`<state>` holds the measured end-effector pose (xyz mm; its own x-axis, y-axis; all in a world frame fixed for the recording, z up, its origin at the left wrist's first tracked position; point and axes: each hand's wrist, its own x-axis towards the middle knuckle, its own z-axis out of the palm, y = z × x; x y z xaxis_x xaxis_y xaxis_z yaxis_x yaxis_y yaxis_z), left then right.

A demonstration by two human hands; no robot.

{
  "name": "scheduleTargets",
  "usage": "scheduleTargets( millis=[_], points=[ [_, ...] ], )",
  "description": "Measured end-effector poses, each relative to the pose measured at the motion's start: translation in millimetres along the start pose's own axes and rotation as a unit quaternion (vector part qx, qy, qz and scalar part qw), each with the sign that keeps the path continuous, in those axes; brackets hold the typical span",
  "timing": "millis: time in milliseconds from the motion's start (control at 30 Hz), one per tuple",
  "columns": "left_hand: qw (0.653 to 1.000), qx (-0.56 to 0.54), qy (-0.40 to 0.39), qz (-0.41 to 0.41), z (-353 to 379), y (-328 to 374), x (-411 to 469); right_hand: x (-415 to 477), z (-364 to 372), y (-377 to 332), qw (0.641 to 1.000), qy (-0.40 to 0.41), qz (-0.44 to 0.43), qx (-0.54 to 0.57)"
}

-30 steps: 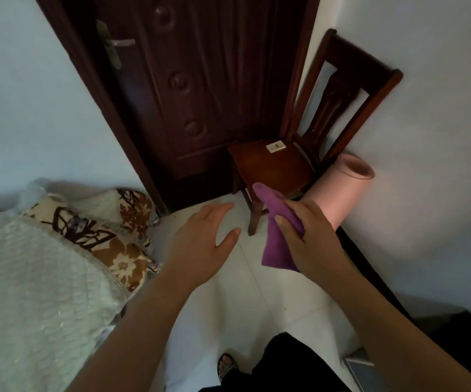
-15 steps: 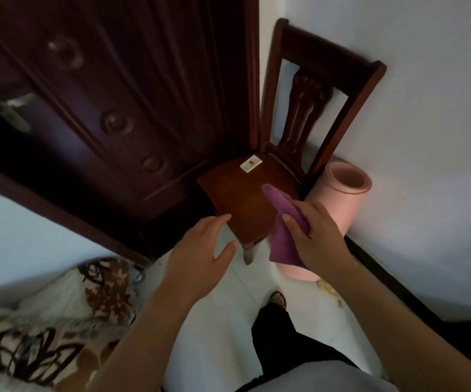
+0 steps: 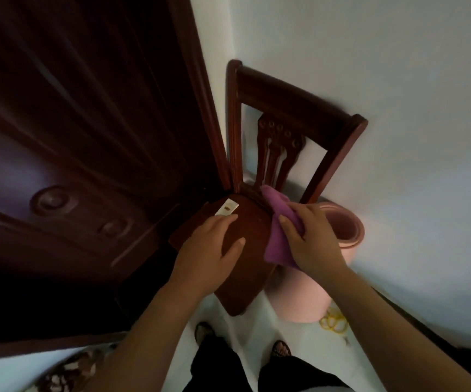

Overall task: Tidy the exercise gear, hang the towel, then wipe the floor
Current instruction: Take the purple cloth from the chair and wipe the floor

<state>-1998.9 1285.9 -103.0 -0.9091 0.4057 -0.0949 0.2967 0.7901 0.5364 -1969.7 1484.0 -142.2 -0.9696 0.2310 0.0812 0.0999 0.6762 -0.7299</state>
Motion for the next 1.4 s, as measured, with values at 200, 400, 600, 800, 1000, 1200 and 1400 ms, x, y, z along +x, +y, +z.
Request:
scheduleTargets(
  millis=[200,400,600,800,1000,1200,1400],
  points=[
    [0.993,0.045,-0.092,0.050,13,-32,81,36,40,22,0.996,0.015,0.085,-0.029],
    [0.977,0.081,-0.173,0.096,15,-89,154,69,98,31,0.978,0.041,0.202,-0.033],
    [0.946,0.109,-0.234,0.195,23,-135,217,86,162,40,0.950,0.051,0.307,-0.028],
    [0.921,0.114,-0.282,0.242,56,-162,262,99,208,63,0.927,0.074,0.365,-0.033],
    [0.915,0.117,-0.305,0.238,125,-197,291,110,265,117,0.907,0.095,0.409,-0.024],
    [0.904,0.136,-0.335,0.227,200,-226,301,111,324,175,0.891,0.087,0.444,-0.044],
    [0.899,0.146,-0.342,0.232,249,-251,307,115,360,216,0.889,0.098,0.444,-0.053]
  ],
)
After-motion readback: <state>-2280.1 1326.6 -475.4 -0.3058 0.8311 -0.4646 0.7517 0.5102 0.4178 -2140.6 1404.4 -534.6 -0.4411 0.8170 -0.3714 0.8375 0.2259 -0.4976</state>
